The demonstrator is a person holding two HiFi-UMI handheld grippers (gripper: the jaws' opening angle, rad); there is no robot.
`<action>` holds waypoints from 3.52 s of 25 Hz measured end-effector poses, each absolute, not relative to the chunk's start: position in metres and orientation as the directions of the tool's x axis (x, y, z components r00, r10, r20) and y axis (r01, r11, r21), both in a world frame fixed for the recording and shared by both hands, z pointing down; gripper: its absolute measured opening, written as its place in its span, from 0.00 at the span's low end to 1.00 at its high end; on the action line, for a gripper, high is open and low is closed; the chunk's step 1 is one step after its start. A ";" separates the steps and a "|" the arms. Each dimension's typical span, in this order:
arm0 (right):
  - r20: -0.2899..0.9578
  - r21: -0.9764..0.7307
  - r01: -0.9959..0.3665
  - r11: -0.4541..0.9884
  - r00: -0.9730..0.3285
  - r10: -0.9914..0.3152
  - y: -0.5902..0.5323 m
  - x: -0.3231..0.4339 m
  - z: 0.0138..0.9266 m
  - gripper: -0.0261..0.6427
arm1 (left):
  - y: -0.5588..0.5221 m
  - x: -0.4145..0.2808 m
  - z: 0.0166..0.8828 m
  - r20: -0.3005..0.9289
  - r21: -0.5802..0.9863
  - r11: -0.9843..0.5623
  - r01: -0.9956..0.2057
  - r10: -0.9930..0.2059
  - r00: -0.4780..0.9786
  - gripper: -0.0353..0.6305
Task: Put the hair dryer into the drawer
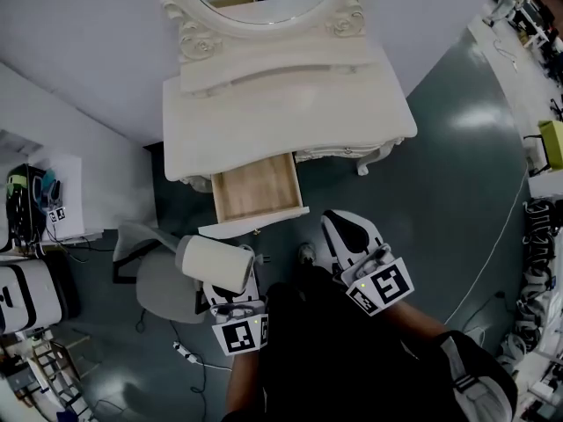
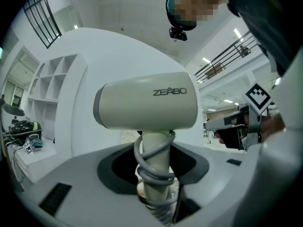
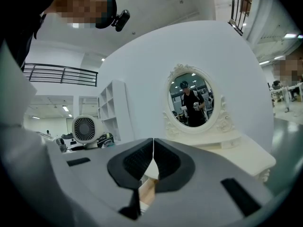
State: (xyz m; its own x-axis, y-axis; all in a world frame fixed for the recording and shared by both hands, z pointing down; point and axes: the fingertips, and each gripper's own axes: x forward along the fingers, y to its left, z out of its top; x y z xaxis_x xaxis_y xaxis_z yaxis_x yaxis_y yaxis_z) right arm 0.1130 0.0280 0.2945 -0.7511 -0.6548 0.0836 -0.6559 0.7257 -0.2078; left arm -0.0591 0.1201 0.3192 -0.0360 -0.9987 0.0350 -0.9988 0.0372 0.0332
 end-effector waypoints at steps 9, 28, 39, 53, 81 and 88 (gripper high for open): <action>0.095 -0.219 -0.646 0.731 -0.760 -0.643 -0.002 0.099 0.303 0.09 | 0.090 -0.071 0.343 0.093 -0.009 0.015 -1.000 -0.996 -0.016 0.35; 0.122 -0.229 -0.710 0.666 -0.700 -0.704 -0.035 0.057 0.329 0.09 | 0.029 -0.110 0.405 0.191 -0.046 -0.147 -0.988 -0.972 0.135 0.35; 0.153 -0.231 -0.735 0.637 -0.674 -0.722 -0.056 0.056 0.351 0.09 | -0.006 -0.109 0.451 0.248 -0.245 -0.342 -0.907 -0.927 0.282 0.35; 0.187 -0.236 -0.749 0.619 -0.660 -0.728 -0.067 0.057 0.379 0.09 | -0.026 -0.111 0.547 0.443 -0.203 -0.446 -0.872 -0.836 0.324 0.35; 0.254 -0.266 -0.792 0.550 -0.608 -0.752 -0.074 0.081 0.421 0.09 | -0.043 -0.087 0.648 0.707 -0.315 -0.786 -0.531 -0.568 0.422 0.35; 0.271 -0.278 -0.792 0.544 -0.608 -0.746 -0.076 0.078 0.432 0.09 | -0.042 -0.081 0.674 0.752 -0.266 -0.826 -0.497 -0.500 0.429 0.35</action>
